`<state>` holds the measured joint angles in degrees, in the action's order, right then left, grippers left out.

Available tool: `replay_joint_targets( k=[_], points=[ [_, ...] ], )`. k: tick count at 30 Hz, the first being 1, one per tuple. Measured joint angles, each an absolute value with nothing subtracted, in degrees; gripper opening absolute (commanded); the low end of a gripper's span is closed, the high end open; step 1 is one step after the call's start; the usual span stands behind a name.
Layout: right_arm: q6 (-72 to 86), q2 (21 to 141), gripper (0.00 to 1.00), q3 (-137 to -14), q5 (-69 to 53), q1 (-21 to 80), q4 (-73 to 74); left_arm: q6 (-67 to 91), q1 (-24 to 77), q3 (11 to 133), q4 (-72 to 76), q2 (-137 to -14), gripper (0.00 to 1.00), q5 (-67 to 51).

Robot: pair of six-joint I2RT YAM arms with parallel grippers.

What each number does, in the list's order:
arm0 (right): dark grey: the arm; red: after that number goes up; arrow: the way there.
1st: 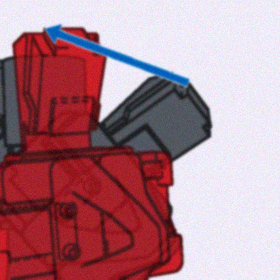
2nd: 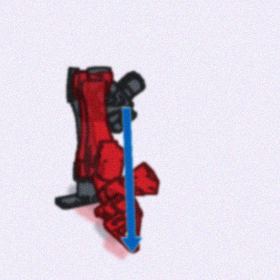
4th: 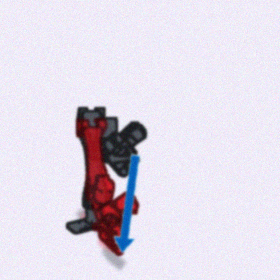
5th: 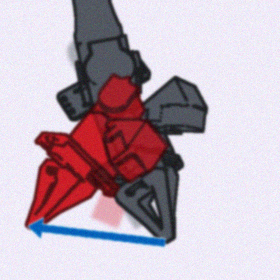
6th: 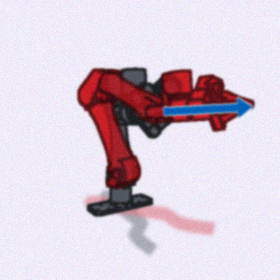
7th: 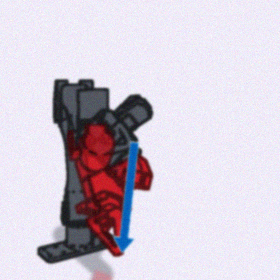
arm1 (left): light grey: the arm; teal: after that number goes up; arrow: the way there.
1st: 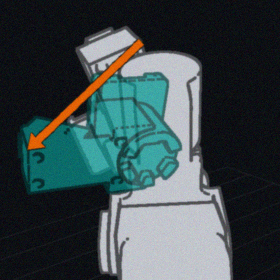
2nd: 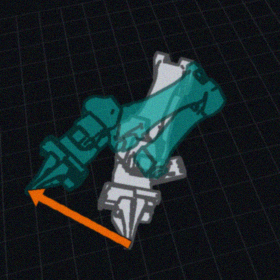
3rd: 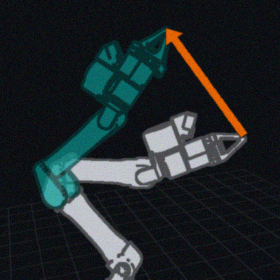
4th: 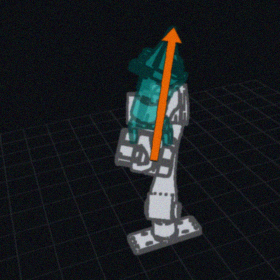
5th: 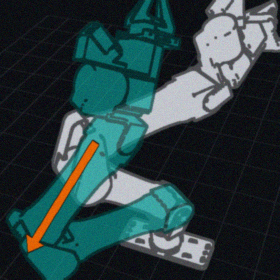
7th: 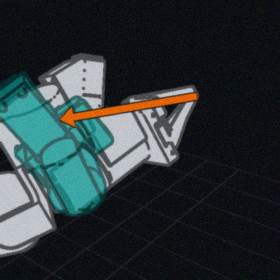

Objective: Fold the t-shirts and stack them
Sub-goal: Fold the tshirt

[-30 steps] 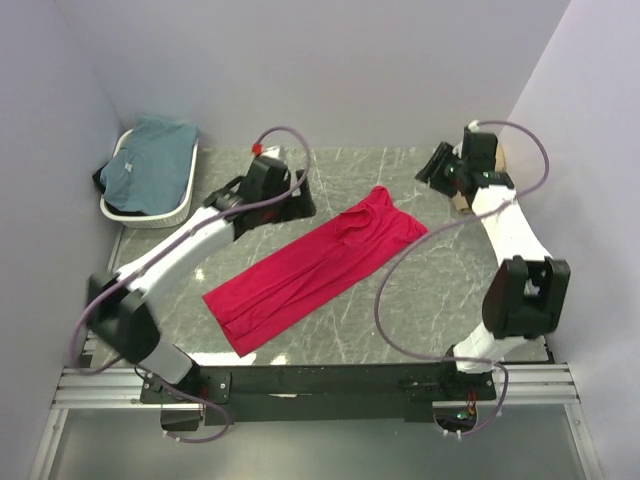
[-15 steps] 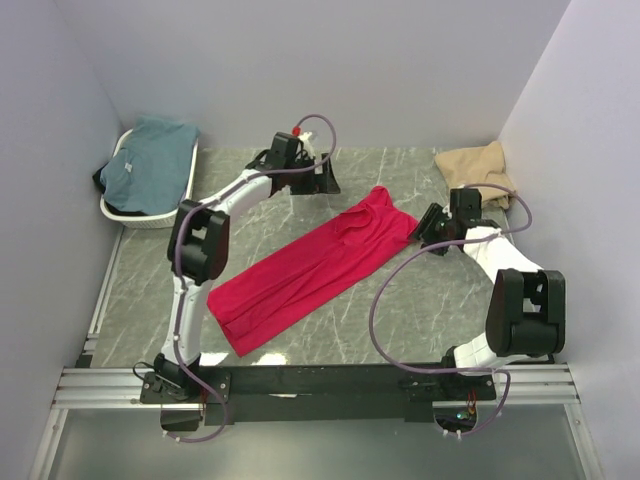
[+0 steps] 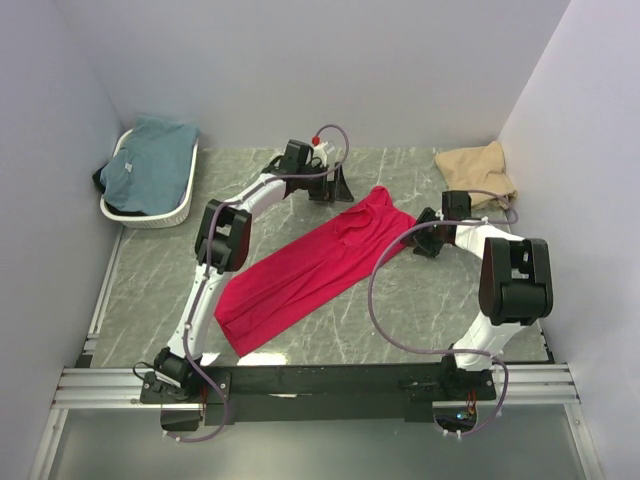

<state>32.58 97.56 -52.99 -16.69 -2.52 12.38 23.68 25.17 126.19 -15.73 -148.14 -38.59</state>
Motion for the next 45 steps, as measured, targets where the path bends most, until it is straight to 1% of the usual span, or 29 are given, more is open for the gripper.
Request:
replay_joint_targets(
  k=[5, 9, 12, 13, 14, 15, 16, 17, 18, 19, 21, 22, 23, 26, 29, 30, 32, 37, 45],
  points=[
    [32.9, 100.9, 0.56, -56.4, -17.7, -2.5, 11.7, 24.8, 25.2, 127.4, -13.4, -150.3, 0.99, -42.9],
    [33.2, 105.6, 0.49, -61.8, -18.7, -2.3, 12.0, 26.5, 25.7, 129.3, -11.2, -152.3, 1.00, -45.6],
    [33.2, 109.3, 0.48, -66.5, -19.2, -1.7, 12.3, 28.5, 26.6, 130.0, -8.4, -153.7, 0.99, -47.6],
    [33.3, 110.4, 0.47, -67.9, -19.2, -1.5, 12.5, 29.4, 26.9, 130.1, -7.4, -154.1, 0.96, -48.2],
    [33.2, 111.3, 0.48, -69.1, -19.2, -1.2, 12.6, 30.2, 27.4, 130.4, -6.5, -154.5, 0.87, -48.8],
    [33.3, 112.0, 0.48, -70.3, -19.2, -0.9, 13.0, 31.1, 27.7, 130.6, -5.8, -154.9, 0.83, -49.2],
    [33.3, 112.7, 0.48, -71.2, -19.2, -0.8, 13.1, 31.9, 28.1, 130.8, -5.2, -155.3, 0.72, -49.6],
    [33.3, 113.0, 0.48, -71.6, -19.1, -0.7, 13.1, 32.7, 28.5, 131.1, -4.9, -155.8, 0.67, -49.8],
    [33.4, 113.3, 0.48, -71.9, -19.1, -0.3, 13.1, 33.5, 28.8, 131.6, -4.4, -156.4, 0.56, -50.0],
    [33.4, 113.4, 0.48, -72.1, -19.0, -0.1, 13.1, 34.1, 29.0, 131.8, -4.1, -157.0, 0.39, -50.0],
    [33.4, 113.5, 0.48, -72.4, -18.9, 0.3, 13.3, 35.1, 29.3, 132.4, -3.9, -158.1, 0.23, -49.7],
    [33.4, 113.8, 0.48, -72.7, -18.9, 0.5, 13.5, 35.8, 29.3, 132.5, -3.9, -158.6, 0.13, -49.5],
    [33.4, 114.0, 0.47, -73.3, -18.9, 0.7, 13.8, 36.3, 29.3, 132.5, -3.9, -159.1, 0.01, -49.4],
    [33.1, 114.8, 0.49, -74.7, -18.7, 1.0, 14.7, 37.4, 29.1, 132.6, -3.7, -159.4, 0.01, -48.7],
    [32.5, 115.1, 0.56, -76.1, -18.2, 1.0, 15.9, 38.5, 28.5, 132.3, -2.9, -159.4, 0.01, -47.4],
    [32.1, 115.3, 0.60, -76.7, -17.9, 1.0, 16.3, 38.8, 28.2, 131.6, -2.3, -159.0, 0.01, -46.7],
    [31.4, 115.3, 0.63, -77.3, -17.4, 1.0, 16.5, 39.2, 27.2, 129.6, -1.4, -157.8, 0.01, -45.2],
    [30.2, 113.6, 0.64, -76.4, -15.8, 1.0, 16.7, 39.2, 22.2, 127.6, -2.0, -155.7, 0.01, -40.4],
    [29.9, 104.4, 0.64, -69.8, -18.2, 1.3, 16.4, 39.3, 13.6, 128.7, -2.5, -155.5, 0.01, -35.6]
  ],
)
